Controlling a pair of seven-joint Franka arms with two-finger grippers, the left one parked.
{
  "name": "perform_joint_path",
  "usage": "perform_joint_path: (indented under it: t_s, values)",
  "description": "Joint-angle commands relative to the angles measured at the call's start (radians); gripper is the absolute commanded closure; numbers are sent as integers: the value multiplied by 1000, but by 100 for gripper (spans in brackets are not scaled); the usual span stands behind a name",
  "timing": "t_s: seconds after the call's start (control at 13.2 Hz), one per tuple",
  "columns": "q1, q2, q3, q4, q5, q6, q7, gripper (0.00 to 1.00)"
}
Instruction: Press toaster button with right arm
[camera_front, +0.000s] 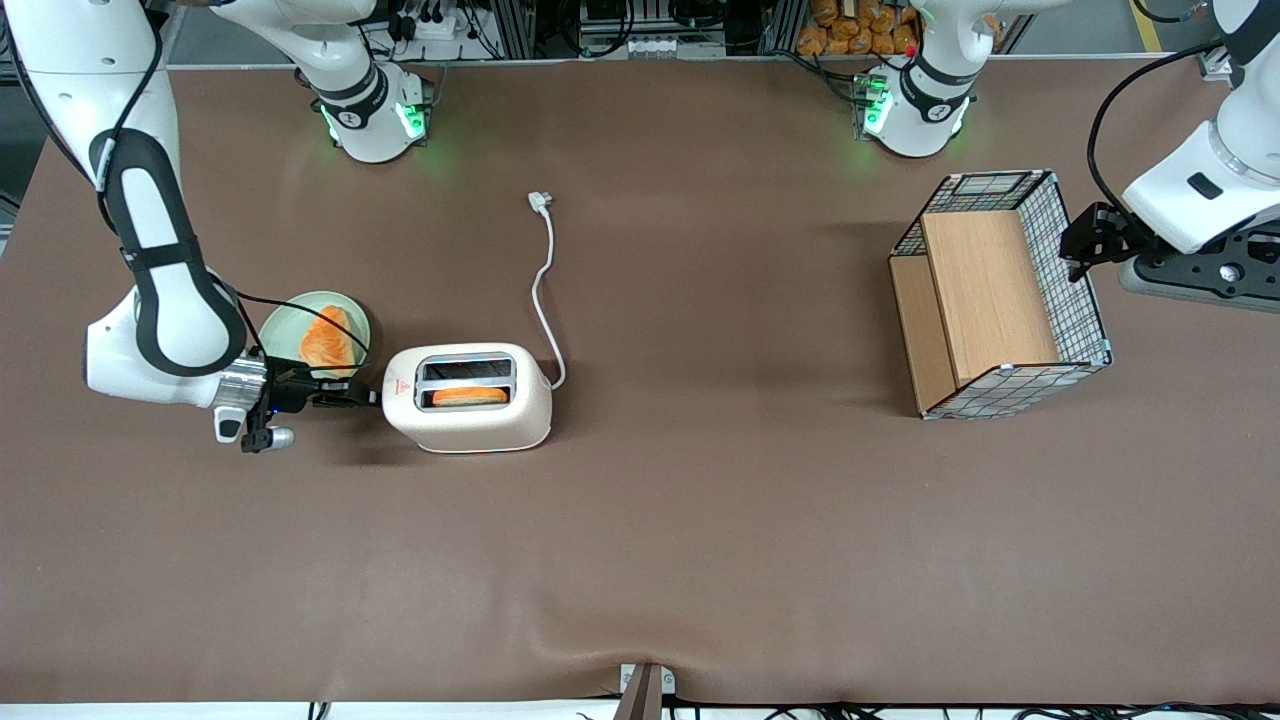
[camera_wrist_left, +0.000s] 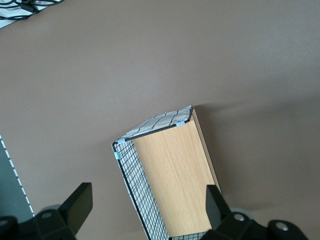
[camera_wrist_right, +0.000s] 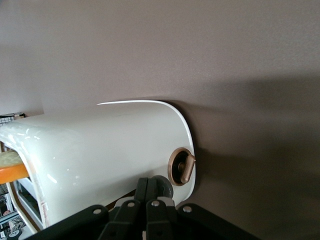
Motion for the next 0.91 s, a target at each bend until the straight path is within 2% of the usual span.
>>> perform_joint_path:
  t_s: [0.0,0.83]
  values:
    - [-8,27,3,-25,42,45,-86,100]
    - [-5,51,3,-39,45,103,-120,100]
